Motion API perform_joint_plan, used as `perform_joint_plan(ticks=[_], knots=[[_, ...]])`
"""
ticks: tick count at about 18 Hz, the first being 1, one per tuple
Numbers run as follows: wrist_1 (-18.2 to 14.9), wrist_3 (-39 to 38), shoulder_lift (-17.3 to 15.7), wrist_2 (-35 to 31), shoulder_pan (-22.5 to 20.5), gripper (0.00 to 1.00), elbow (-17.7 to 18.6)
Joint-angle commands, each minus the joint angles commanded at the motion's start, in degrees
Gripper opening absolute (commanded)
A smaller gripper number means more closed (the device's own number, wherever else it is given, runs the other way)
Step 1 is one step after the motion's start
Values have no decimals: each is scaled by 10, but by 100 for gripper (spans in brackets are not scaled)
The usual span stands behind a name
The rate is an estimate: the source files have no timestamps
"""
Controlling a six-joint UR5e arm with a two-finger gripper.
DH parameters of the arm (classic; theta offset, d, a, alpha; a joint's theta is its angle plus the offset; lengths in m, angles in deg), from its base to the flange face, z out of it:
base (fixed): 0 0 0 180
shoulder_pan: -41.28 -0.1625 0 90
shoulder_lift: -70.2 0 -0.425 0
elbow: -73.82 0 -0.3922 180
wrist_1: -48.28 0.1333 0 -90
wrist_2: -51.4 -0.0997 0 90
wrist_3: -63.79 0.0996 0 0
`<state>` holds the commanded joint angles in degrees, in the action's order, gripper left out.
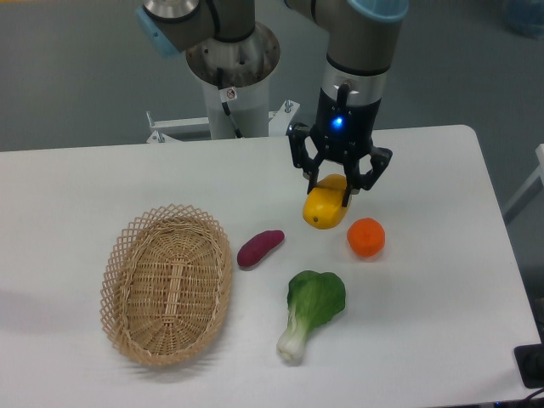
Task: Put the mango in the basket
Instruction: 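Close the gripper on the yellow mango and lift it off the table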
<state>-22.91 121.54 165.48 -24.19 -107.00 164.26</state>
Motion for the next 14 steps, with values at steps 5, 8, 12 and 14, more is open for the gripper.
perform_joint_plan(ticks=[5,8,12,14], knots=[[1,-1,-11,-5,0,53,18],[-1,-11,-17,-5,3,53,25],[11,-90,-14,-4,41,53,33],[17,-137,-8,-4,64,53,33]])
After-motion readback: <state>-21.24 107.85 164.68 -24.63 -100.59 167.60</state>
